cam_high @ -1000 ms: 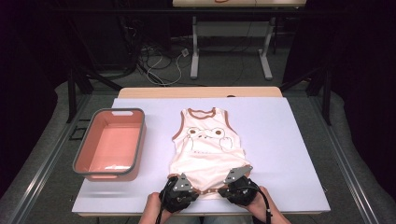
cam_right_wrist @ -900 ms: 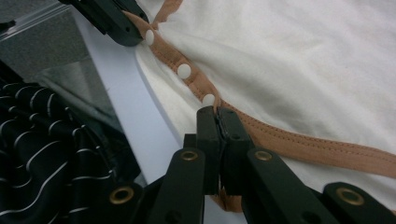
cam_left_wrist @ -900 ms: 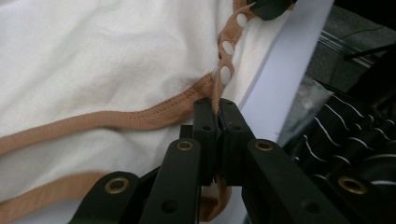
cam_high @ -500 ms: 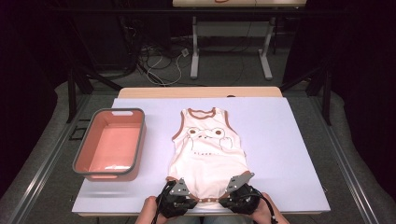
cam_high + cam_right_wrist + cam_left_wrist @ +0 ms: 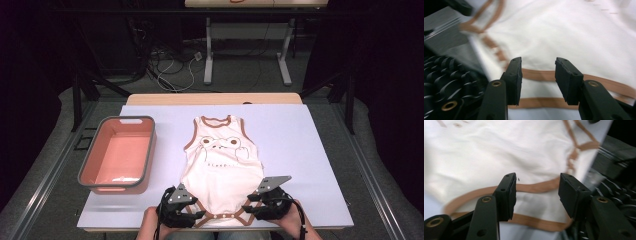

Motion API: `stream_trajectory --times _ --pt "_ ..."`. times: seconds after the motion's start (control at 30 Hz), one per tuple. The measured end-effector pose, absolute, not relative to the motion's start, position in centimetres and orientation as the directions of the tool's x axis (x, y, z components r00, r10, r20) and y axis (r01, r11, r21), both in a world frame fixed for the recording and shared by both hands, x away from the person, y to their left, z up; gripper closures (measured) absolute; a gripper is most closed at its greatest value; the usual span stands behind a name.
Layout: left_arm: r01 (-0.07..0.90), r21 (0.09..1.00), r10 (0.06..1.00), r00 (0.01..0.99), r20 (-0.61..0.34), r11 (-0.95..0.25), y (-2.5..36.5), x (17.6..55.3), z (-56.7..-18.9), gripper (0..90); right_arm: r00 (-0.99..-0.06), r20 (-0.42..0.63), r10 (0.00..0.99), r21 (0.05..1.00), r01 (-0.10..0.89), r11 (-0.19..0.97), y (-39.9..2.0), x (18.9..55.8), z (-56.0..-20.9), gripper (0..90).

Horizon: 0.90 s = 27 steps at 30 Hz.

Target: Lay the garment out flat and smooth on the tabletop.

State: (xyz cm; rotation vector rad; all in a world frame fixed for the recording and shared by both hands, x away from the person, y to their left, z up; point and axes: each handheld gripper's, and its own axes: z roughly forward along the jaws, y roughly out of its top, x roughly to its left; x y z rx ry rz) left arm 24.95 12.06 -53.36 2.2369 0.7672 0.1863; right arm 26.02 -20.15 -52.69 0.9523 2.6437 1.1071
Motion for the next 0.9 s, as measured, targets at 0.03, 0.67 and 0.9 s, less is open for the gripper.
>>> stream_trajectory --times 0.03,0.67,0.9 --pt "0.465 0.706 0.597 0.799 -0.074 -0.534 12.5 25.3 -53.4 45.8 -0.773 0.114 0.624 0.690 0.513 0.510 -20.7 26.4 -52.7 57.0" --pt "0.599 0.655 0.759 0.648 -0.059 -0.460 15.7 29.3 -55.5 61.1 -0.577 0.059 0.815 0.658 0.636 0.403 -24.1 30.1 -55.2 71.8" --pt "0.602 0.665 0.743 0.660 -0.105 -0.441 15.6 29.3 -55.6 80.0 -0.595 0.043 0.803 0.646 0.630 0.432 -23.6 29.9 -55.1 86.9"
